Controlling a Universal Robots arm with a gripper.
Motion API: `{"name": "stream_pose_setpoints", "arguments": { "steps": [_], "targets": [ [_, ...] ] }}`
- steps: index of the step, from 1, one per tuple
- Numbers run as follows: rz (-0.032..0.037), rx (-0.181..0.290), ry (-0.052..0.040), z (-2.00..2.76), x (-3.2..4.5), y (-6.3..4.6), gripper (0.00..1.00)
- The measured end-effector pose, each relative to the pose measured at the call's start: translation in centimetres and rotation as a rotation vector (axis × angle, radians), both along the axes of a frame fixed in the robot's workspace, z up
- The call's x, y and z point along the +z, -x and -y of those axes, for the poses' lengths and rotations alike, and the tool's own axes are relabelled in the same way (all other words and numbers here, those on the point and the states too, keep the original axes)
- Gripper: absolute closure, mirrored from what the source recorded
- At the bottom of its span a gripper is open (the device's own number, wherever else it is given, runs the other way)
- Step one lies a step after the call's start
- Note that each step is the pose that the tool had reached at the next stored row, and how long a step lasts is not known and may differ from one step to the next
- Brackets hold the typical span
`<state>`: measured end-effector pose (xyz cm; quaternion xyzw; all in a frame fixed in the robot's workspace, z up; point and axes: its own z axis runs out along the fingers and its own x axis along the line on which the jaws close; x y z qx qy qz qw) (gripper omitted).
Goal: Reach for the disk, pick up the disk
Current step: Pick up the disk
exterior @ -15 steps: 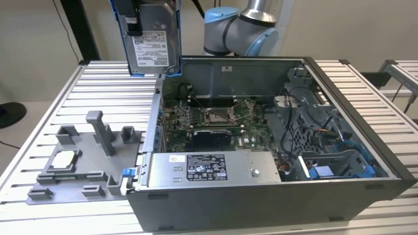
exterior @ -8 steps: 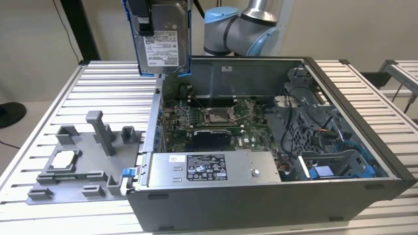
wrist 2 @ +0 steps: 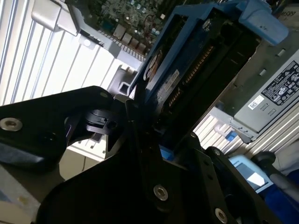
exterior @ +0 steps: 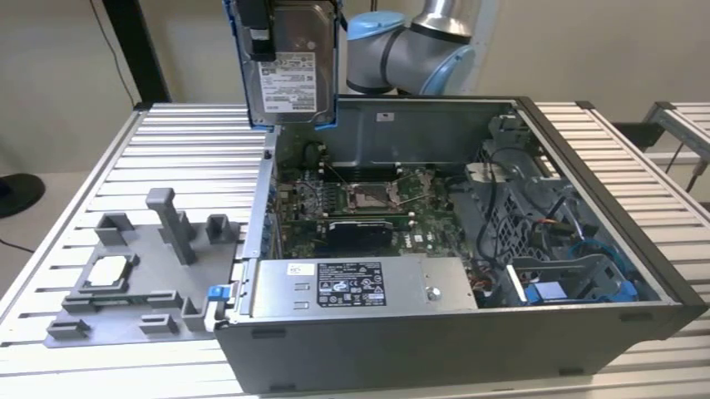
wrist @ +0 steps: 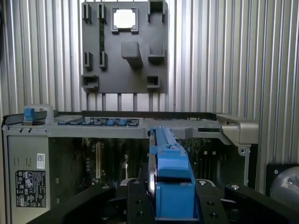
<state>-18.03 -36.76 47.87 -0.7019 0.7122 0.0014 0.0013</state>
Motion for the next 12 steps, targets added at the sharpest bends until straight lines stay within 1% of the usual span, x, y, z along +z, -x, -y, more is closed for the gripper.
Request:
{"name": "stream_pose_setpoints", "arguments": {
  "steps": [3,9,12],
  "targets": [
    [0.0000,0.001,0.0000,0.00,0.00,-0.7,1.00],
    [0.0000,0.001,0.0000,0.00,0.00,-2.5,1.00],
    [0.0000,0.001,0.0000,0.00,0.00,-3.2,1.00]
  ]
}}
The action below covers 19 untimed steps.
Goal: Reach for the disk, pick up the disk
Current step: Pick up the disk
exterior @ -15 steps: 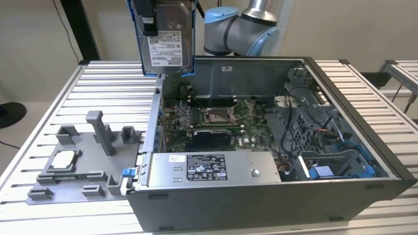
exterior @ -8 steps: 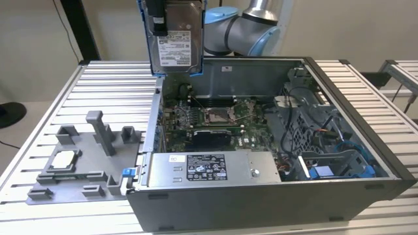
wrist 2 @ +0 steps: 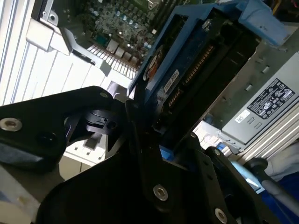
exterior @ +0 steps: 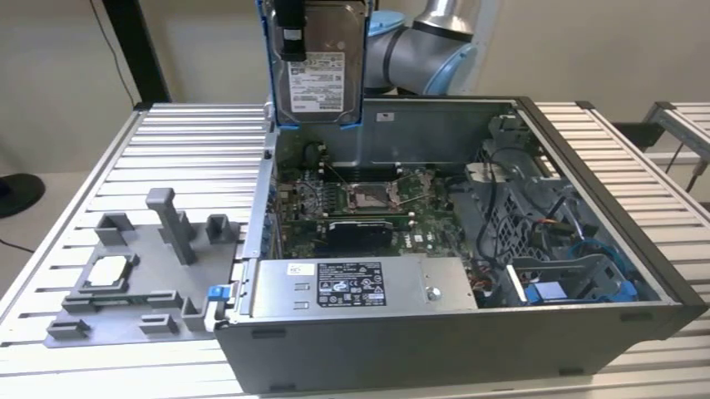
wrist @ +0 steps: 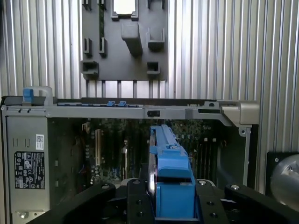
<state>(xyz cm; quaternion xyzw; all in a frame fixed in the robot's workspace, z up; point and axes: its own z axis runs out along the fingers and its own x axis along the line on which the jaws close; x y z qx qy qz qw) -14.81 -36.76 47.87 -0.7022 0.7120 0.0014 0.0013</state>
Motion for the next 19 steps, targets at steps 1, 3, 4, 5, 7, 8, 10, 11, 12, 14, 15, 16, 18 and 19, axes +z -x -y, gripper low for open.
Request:
{"name": "stream_pose_setpoints", "arguments": {
  "steps": [1,3,4,5,7,8,10,11,12,14,15,16,18,19],
  "targets": [
    [0.0000,0.000,0.0001,0.00,0.00,-0.2,1.00],
    [0.0000,0.000,0.0000,0.00,0.00,-0.7,1.00],
    [0.0000,0.000,-0.0001,0.00,0.00,-0.9,1.00],
    [0.0000,0.000,0.0000,0.00,0.00,-1.1,1.00],
    [0.0000,0.000,0.0000,0.00,0.00,-1.5,1.00],
    [0.0000,0.000,0.0000,0.00,0.00,-1.7,1.00],
    [0.0000,0.000,0.0000,0.00,0.00,-2.2,1.00],
    [0.0000,0.000,0.0000,0.00,0.00,-2.4,1.00],
    [0.0000,0.000,0.0000,0.00,0.00,-2.6,1.00],
    [0.0000,0.000,0.0000,0.00,0.00,-3.0,1.00],
    [0.0000,0.000,0.0000,0.00,0.00,-3.3,1.00],
    [0.0000,0.000,0.0000,0.00,0.00,-3.5,1.00],
    [0.0000,0.000,0.0000,0.00,0.00,-4.0,1.00],
    [0.0000,0.000,0.0000,0.00,0.00,-4.2,1.00]
  ]
}}
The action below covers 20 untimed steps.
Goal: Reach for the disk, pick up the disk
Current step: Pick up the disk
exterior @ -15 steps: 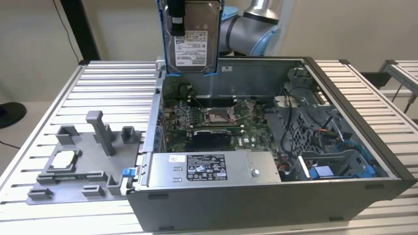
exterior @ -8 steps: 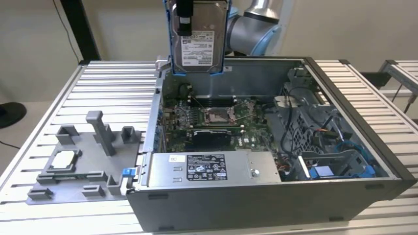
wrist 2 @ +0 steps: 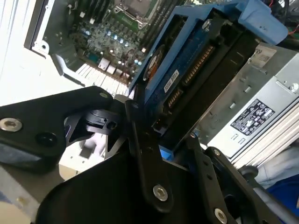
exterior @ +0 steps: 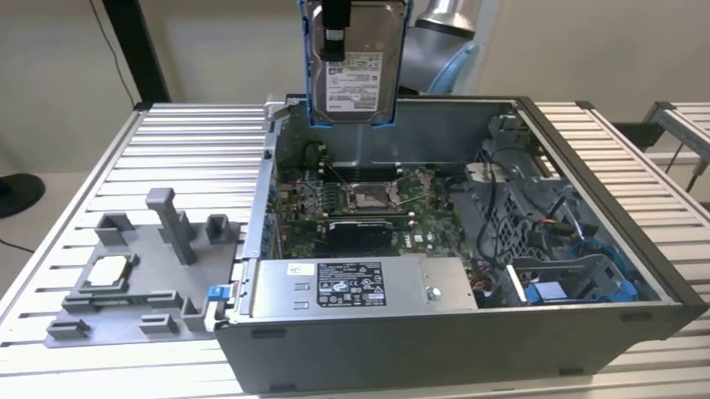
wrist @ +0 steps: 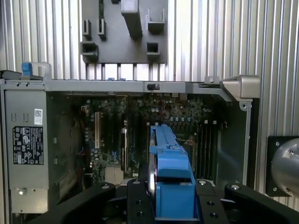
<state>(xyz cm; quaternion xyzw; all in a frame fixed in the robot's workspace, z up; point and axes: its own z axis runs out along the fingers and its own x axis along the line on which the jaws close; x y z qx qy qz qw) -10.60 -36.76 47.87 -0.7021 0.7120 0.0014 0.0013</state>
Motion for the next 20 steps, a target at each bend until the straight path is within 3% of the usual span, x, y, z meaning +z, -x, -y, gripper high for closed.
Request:
{"name": "stream_pose_setpoints", "arguments": {
  "steps": [20],
  "targets": [
    [0.0000,0.000,0.0000,0.00,0.00,-6.3,1.00]
  ]
}}
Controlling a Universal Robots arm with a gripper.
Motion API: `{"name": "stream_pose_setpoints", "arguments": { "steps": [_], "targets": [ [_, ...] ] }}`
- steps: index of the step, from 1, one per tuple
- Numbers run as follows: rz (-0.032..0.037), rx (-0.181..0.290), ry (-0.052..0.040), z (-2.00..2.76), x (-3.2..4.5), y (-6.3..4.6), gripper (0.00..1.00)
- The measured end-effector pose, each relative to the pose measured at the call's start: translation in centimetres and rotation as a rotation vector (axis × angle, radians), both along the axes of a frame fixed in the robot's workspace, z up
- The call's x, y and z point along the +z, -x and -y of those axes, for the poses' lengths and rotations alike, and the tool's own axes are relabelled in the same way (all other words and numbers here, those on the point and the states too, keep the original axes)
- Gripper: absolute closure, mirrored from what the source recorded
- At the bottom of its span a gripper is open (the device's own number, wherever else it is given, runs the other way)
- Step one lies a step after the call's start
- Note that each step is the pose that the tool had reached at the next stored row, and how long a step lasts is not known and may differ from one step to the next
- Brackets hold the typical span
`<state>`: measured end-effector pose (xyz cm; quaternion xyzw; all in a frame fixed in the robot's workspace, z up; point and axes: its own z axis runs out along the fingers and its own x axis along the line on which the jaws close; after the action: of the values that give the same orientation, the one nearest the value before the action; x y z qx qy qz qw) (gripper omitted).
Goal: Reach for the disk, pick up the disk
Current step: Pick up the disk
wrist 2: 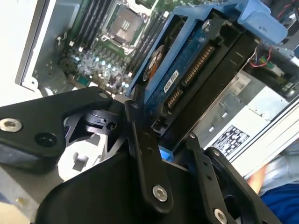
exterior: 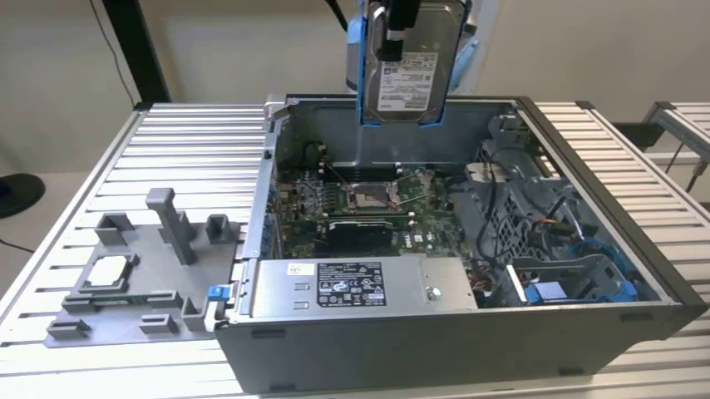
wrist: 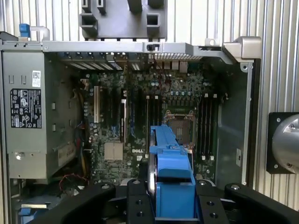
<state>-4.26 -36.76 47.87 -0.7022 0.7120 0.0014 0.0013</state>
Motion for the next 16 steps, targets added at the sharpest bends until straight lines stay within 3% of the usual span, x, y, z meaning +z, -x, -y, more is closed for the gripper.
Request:
{"name": "stream_pose_setpoints", "arguments": {
  "steps": [5,16],
  "targets": [
    [0.0000,0.000,0.0000,0.00,0.00,-1.9,1.00],
    [0.0000,0.000,0.0000,0.00,0.00,-4.8,1.00]
  ]
}}
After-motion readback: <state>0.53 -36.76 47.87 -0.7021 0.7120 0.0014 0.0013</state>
